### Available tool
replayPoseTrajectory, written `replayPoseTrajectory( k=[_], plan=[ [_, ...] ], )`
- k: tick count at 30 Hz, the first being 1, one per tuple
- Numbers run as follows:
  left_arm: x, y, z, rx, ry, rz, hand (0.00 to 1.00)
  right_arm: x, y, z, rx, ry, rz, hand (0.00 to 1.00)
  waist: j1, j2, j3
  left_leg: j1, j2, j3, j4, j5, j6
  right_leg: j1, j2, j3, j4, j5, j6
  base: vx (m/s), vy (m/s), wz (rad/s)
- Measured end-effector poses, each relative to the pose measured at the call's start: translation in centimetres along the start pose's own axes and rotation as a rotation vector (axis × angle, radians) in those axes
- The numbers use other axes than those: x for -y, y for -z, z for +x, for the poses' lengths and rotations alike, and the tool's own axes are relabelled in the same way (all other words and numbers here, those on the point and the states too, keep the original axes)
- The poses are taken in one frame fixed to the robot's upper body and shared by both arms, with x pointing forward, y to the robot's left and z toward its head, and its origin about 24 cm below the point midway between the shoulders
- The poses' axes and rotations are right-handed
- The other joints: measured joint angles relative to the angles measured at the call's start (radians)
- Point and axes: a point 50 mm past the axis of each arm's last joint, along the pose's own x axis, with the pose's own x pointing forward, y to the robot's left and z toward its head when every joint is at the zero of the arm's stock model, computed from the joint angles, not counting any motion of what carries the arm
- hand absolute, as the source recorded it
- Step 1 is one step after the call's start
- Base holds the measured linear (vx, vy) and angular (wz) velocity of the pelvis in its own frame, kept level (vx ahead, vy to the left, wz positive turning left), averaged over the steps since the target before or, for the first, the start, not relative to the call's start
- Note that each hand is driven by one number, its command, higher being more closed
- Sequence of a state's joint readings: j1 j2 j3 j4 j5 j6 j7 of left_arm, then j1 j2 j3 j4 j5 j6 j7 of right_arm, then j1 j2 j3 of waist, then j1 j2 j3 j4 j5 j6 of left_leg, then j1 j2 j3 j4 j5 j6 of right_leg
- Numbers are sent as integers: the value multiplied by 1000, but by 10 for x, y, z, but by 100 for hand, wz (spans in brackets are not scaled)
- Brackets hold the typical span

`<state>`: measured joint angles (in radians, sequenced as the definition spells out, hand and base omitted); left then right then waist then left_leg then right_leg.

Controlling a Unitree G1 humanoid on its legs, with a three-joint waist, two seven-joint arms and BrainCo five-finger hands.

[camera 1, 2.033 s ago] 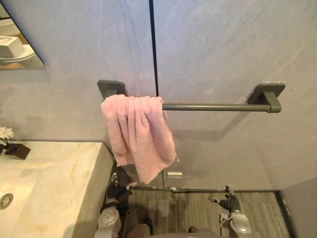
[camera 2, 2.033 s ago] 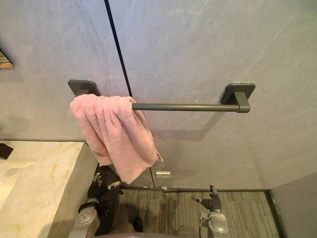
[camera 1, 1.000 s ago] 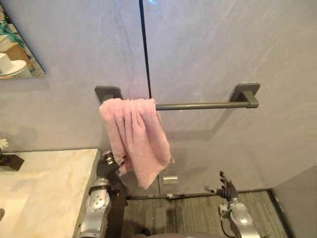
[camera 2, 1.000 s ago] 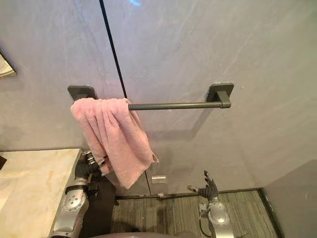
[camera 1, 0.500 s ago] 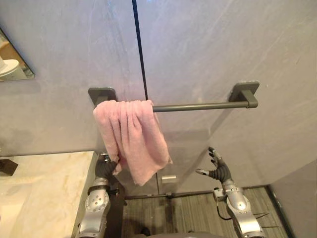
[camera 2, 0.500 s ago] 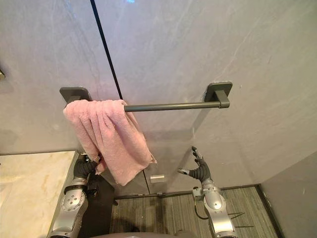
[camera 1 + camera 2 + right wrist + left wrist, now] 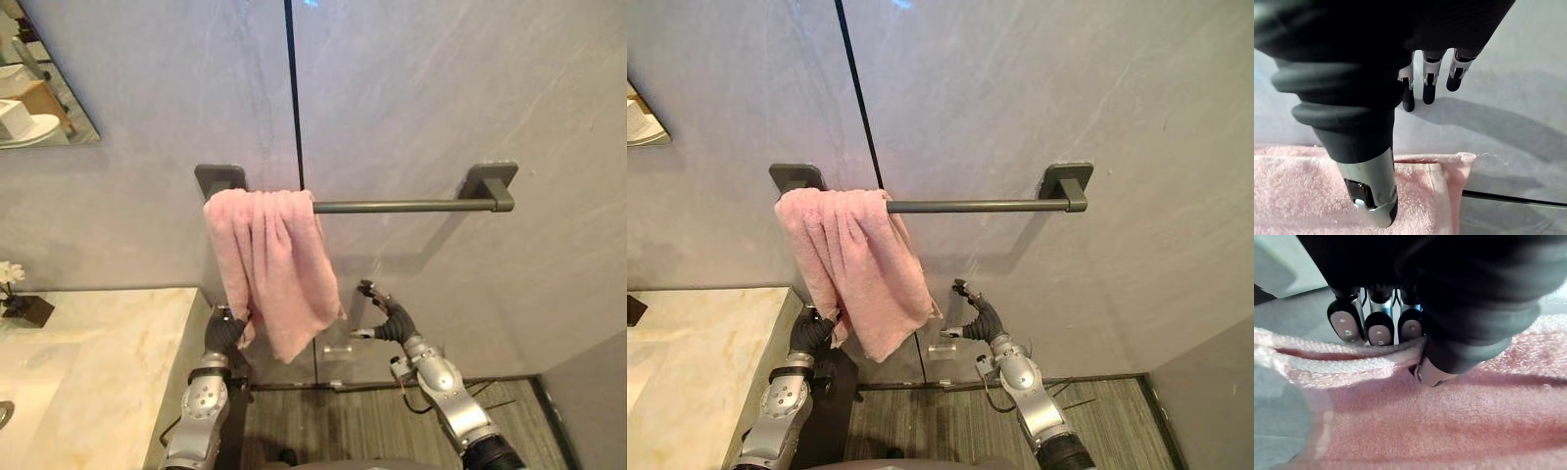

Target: Organize washtable

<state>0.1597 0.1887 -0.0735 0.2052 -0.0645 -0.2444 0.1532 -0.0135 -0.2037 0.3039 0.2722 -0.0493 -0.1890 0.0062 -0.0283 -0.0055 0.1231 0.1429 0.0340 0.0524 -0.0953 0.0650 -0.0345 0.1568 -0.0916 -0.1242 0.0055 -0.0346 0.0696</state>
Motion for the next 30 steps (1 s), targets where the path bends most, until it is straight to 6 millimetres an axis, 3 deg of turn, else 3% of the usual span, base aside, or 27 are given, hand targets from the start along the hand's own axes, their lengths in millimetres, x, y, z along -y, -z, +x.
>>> replayPoseTrajectory(
  k=[1,9,19,27,30],
  plan=[
    [1,-1,1,2,3,-1,100,-1,0,1,2,-7,-2,100,1,0,0,-3,0,-3,0,2,0,-1,0,-2,-1,1,0,-48,-11,13],
    [5,-3,3,10,8,-12,100,-16,-4,14,3,-58,2,100,14,-1,0,-10,0,-22,-7,6,-3,6,1,-13,-11,5,-1,-29,-11,6],
    [8,-3,2,12,9,-25,100,-14,-4,20,-2,-49,12,100,15,-3,1,-10,-1,-24,-7,6,-3,14,2,-17,-22,5,0,1,-3,1],
    [8,-4,3,16,7,-28,100,13,-2,19,-8,100,58,100,13,-6,7,-10,0,-18,-7,5,-4,14,3,-12,-26,6,-1,-3,-1,0],
    [5,-4,3,17,-2,-28,100,28,4,10,-25,187,89,100,14,-5,7,-9,1,-13,-7,4,-4,14,3,-8,-27,6,-1,-20,-10,-4]
  ],
)
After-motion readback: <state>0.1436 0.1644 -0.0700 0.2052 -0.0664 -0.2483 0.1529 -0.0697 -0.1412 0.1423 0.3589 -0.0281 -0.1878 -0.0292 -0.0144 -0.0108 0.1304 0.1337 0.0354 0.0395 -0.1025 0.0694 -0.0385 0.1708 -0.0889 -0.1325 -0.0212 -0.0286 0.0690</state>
